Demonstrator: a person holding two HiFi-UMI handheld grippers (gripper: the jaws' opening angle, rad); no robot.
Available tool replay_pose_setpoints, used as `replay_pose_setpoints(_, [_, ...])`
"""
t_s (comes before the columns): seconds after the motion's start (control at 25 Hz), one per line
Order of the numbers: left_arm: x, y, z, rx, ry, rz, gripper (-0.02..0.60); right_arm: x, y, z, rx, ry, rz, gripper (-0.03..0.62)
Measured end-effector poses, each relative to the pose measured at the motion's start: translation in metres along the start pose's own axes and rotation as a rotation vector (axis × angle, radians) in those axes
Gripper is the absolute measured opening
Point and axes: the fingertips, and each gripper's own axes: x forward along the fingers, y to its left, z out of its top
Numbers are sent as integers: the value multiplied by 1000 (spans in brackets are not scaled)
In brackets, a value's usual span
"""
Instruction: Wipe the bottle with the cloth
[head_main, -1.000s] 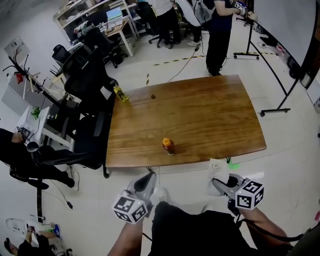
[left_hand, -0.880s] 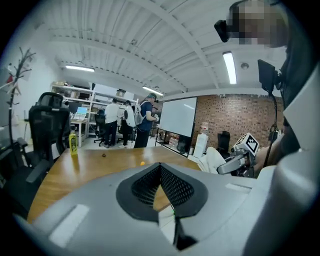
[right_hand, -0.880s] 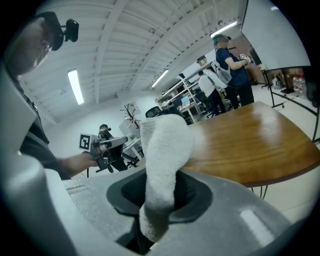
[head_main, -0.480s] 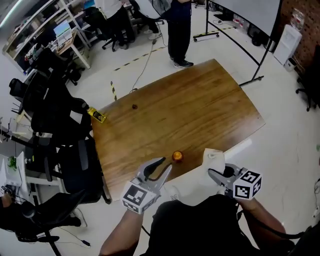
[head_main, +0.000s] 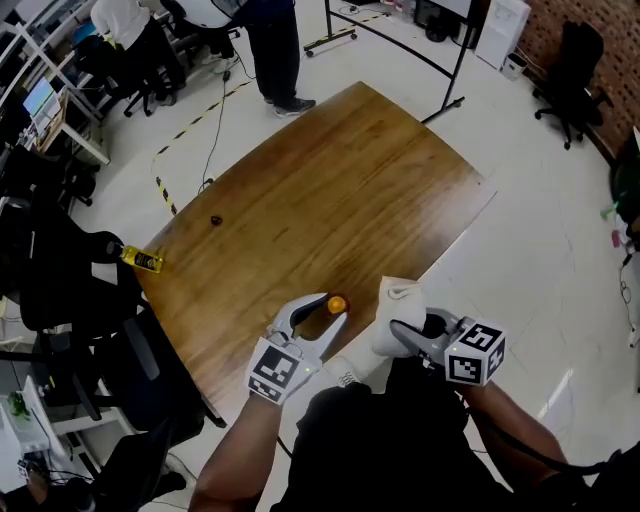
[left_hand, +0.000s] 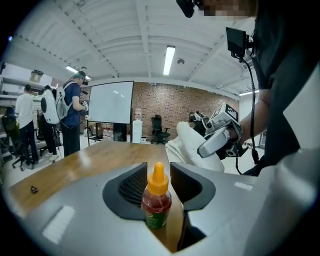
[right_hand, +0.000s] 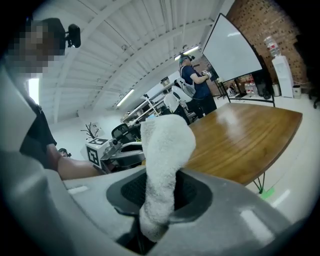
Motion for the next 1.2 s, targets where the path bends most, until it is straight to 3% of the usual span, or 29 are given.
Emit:
replay_pose_setpoints(0.16, [3, 2, 3, -8, -26, -1, 124, 13, -2, -8, 45, -21, 14, 78])
replay_pose_setpoints(0.36, [2, -1, 9, 35, -62, -24, 92, 36, -4, -27, 104, -43, 43, 78])
replay_pose_setpoints(0.52, [1, 0, 11, 21, -99, -27, 89, 54, 9, -22, 139, -158, 62, 78])
replay_pose_setpoints(0.68, [1, -1, 9, 15, -94, -34, 87, 64, 12, -9, 115, -277, 57, 78])
replay_pose_setpoints(0.92, [0, -1, 7, 9, -89, -43, 84, 75, 4, -16, 63, -297, 14, 78])
replay_pose_setpoints(1.2, [0, 0, 6, 13, -104, -33, 84, 78, -3, -27, 88, -325, 15, 78])
